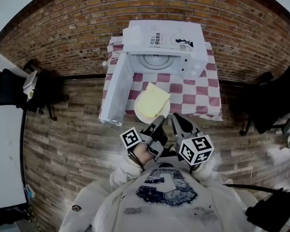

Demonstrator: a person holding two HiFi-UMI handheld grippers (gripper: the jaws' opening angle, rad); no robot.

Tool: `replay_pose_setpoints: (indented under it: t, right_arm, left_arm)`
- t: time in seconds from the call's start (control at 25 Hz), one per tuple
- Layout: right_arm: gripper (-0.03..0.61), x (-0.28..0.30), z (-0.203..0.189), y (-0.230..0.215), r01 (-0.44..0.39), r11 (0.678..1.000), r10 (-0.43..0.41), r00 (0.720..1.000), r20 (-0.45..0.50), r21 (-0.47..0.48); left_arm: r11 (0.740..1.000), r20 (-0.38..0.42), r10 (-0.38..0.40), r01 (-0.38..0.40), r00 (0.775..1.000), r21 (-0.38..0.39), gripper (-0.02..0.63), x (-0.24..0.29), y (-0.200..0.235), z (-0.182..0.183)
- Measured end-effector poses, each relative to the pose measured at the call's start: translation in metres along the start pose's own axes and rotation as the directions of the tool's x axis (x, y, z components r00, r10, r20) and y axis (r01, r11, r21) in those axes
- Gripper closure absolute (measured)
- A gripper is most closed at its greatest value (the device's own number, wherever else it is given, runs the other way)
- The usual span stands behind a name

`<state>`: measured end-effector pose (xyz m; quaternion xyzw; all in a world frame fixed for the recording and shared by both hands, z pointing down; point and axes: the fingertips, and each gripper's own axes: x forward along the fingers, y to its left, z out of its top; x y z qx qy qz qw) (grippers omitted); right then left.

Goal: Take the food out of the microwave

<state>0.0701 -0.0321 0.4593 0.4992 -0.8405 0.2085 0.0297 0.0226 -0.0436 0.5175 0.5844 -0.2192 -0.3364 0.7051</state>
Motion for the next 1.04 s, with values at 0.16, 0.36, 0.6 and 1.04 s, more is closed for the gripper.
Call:
replay_pose_setpoints:
  t: [0.16, 0.36, 0.6, 1.04]
  right_arm:
    - [0.565, -0.005, 0.007, -0.01, -0.022, 1.0, 0.022, 1.0, -0.001, 0.001]
    - [0.565, -0.01, 0.013, -0.025, -0.042, 0.999, 0.042, 0.999, -0.001, 0.004]
    - [0.565, -0.01, 0.016, -0.037, -0.062, 0.998, 0.062, 0.998, -0.006, 0.004]
    - [0.565, -0.01, 0.016, -0.053, -0.065, 0.998, 0.065, 0.998, -0.013, 0.012]
  left_arm:
    - [1.0, 0.017, 0.003, -0.003, 1.0, 0.003, 0.597, 0.009, -0.001, -0.008]
    - [1.0, 0.041, 0.002, -0.003, 0.999, 0.014, 0.597, 0.021, -0.001, -0.015]
    - [1.0, 0.06, 0.0, -0.002, 0.998, 0.02, 0.597, 0.032, -0.001, -0.019]
    - [1.0, 0.064, -0.002, 0.0, 0.998, 0.022, 0.597, 0.046, 0.003, -0.023]
